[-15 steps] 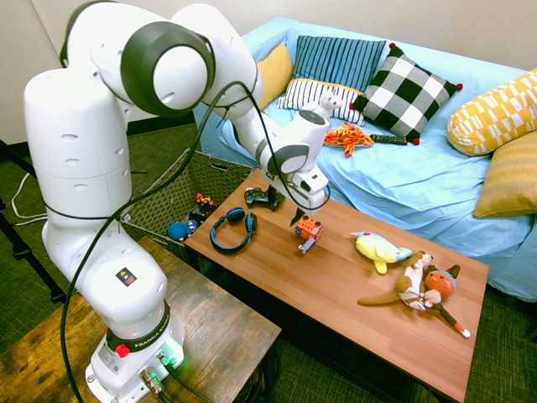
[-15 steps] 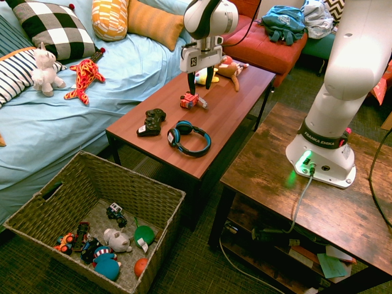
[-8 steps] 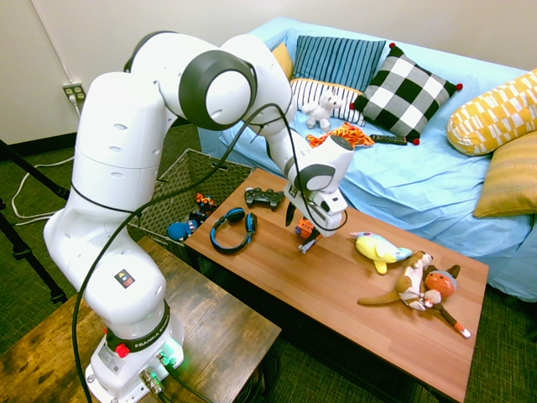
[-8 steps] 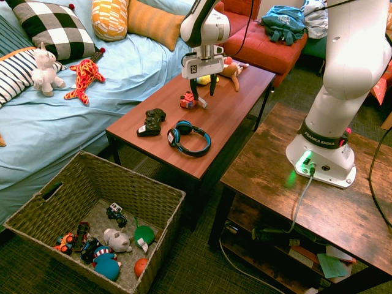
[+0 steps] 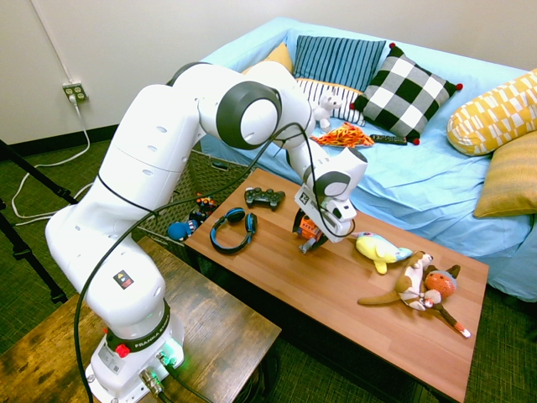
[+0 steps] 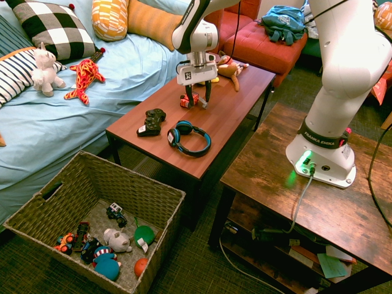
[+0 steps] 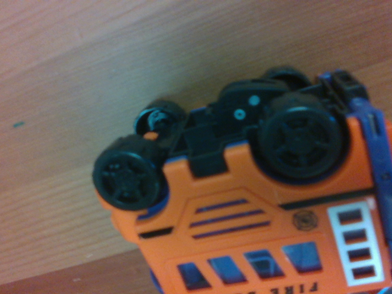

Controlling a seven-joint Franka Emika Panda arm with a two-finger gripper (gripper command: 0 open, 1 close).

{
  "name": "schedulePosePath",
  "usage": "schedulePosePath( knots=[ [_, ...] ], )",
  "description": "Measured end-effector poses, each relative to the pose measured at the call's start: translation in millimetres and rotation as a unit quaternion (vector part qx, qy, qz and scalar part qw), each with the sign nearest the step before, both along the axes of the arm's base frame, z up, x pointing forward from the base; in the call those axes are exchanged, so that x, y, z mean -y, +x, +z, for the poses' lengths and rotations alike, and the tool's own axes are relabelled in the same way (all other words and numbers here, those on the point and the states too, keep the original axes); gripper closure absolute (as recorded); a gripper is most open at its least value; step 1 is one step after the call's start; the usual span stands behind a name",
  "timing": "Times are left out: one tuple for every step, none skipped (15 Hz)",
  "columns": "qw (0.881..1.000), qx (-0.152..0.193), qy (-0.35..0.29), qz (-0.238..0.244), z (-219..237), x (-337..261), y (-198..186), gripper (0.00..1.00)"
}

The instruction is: Put the toy car in the basket

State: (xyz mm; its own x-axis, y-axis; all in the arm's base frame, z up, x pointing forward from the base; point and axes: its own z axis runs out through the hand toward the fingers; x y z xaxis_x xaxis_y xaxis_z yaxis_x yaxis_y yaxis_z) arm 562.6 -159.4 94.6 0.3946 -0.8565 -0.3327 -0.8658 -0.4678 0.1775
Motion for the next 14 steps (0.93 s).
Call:
schedulePosePath(
  knots=[
    [1.0,0.0,0.002,0.003,-2.3,-0.8,2.6,1.0],
    [1.0,0.0,0.004,0.005,-5.6,-1.3,4.1,1.0],
    [1.0,0.001,0.006,0.006,-8.3,-1.1,5.7,1.0],
    [1.0,0.002,0.007,0.007,-10.5,-1.0,7.2,1.0],
    [1.0,0.002,0.008,0.009,-12.5,-1.1,8.0,1.0],
    [1.0,0.002,0.009,0.011,-14.3,-1.7,7.8,1.0],
    [1.0,0.002,0.011,0.012,-15.3,-3.0,7.9,1.0],
    [1.0,0.002,0.013,0.013,-15.5,-4.2,8.1,1.0],
    [1.0,0.004,0.015,0.012,-15.4,-4.8,8.6,1.0],
    [1.0,0.006,0.017,0.011,-15.3,-5.0,9.0,1.0],
    [1.0,0.008,0.017,0.012,-15.2,-4.9,9.3,1.0],
    [1.0,0.009,0.018,0.012,-15.1,-5.2,9.7,1.0],
    [1.0,0.011,0.019,0.012,-15.1,-6.2,10.2,1.0],
    [1.0,0.012,0.021,0.011,-15.0,-7.1,10.8,1.0]
  ],
)
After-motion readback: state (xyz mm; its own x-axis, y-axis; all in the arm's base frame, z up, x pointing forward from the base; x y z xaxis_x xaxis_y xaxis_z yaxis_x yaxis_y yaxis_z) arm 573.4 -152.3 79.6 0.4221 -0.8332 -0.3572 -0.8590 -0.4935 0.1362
